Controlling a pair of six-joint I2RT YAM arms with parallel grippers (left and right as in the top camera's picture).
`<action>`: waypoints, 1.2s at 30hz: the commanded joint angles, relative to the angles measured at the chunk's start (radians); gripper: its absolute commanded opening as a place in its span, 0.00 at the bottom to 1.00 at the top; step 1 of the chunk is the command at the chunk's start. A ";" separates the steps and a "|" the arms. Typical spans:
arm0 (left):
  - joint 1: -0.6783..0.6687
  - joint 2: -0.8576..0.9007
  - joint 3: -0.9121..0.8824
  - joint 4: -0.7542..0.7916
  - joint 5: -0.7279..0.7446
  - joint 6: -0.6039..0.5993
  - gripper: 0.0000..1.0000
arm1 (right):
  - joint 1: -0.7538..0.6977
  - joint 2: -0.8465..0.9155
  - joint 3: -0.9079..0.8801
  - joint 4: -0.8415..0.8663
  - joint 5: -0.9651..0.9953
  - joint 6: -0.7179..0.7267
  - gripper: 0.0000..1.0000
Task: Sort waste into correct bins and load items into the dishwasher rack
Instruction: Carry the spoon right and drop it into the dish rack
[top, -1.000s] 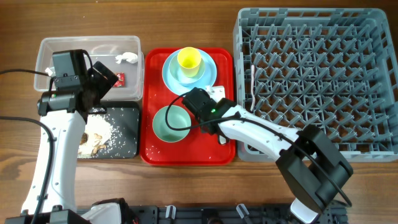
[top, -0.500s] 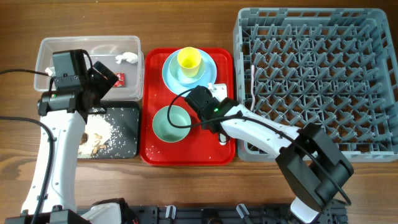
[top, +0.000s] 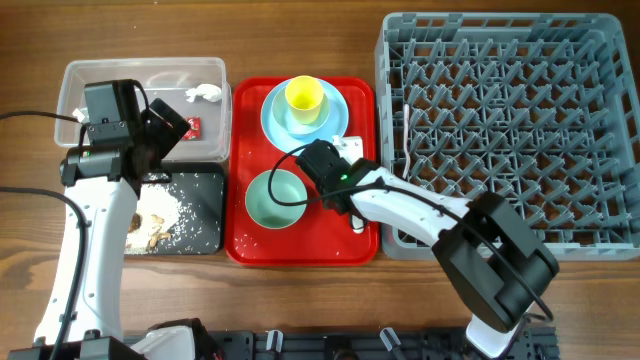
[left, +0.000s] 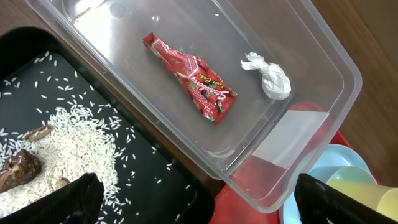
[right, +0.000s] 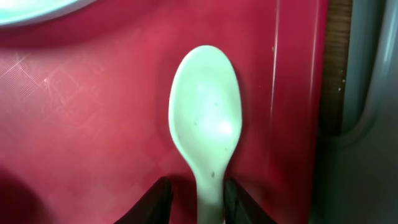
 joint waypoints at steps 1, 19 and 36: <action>0.003 -0.016 0.008 -0.001 -0.003 0.016 1.00 | -0.002 0.016 -0.011 0.002 0.024 0.009 0.28; 0.003 -0.016 0.008 -0.001 -0.003 0.016 1.00 | -0.028 -0.199 0.314 -0.105 0.013 -0.211 0.04; 0.003 -0.016 0.008 -0.001 -0.003 0.016 1.00 | -0.407 -0.175 0.279 -0.212 -0.173 -0.289 0.04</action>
